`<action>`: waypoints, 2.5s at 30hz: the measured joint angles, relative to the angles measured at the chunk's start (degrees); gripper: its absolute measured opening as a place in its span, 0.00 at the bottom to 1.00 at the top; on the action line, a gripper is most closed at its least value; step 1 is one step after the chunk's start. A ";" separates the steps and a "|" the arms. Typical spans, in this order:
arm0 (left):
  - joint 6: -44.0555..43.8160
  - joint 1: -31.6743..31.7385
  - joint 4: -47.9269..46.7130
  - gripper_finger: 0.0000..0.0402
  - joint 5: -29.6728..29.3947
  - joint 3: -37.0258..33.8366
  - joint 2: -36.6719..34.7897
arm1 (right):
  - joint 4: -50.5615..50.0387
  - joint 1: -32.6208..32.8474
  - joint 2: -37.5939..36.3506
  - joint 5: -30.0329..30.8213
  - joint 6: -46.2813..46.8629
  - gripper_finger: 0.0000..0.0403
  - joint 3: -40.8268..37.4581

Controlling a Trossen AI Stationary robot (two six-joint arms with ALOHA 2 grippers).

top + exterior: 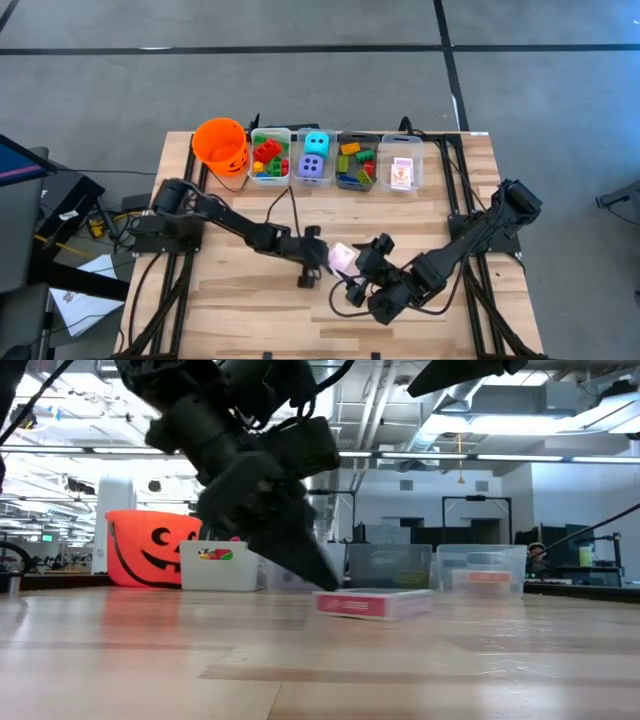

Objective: Pick & Place Toys
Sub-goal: Put the red deck of cards into the right transparent bin

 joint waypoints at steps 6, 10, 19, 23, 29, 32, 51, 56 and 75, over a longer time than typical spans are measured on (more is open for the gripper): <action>7.06 0.10 -14.43 0.00 -0.39 -0.31 -7.42 | -0.04 0.02 0.02 -0.02 0.00 0.91 0.00; 14.17 -0.02 -23.00 0.00 1.07 -0.32 -10.09 | -0.26 0.02 0.02 -0.02 -0.01 0.91 0.00; 34.69 0.05 -31.49 0.00 4.32 0.07 -9.82 | 0.00 0.02 0.02 -0.02 0.00 0.91 0.00; 47.11 0.05 -32.81 0.00 4.48 -0.06 -10.34 | 0.01 0.04 0.02 -0.16 -0.01 0.91 0.00; 67.29 0.02 -33.48 0.00 3.45 -0.06 -10.47 | -0.20 0.02 0.02 -1.70 0.00 0.91 0.00; 71.79 0.05 -33.39 0.00 2.45 -0.06 -10.47 | -0.21 0.02 0.02 -1.73 -0.01 0.91 0.00; 97.96 -0.28 -21.02 0.00 -6.63 -0.63 -12.90 | -0.73 0.02 0.02 -1.70 -0.23 0.91 0.00; 90.55 -1.45 -20.45 0.00 -6.01 -0.41 -21.95 | -1.32 0.02 0.02 -1.46 -0.17 0.91 -0.07; 7.76 -2.37 -27.32 0.12 14.21 -0.25 -54.75 | 19.49 2.06 0.08 10.99 4.56 0.91 -25.22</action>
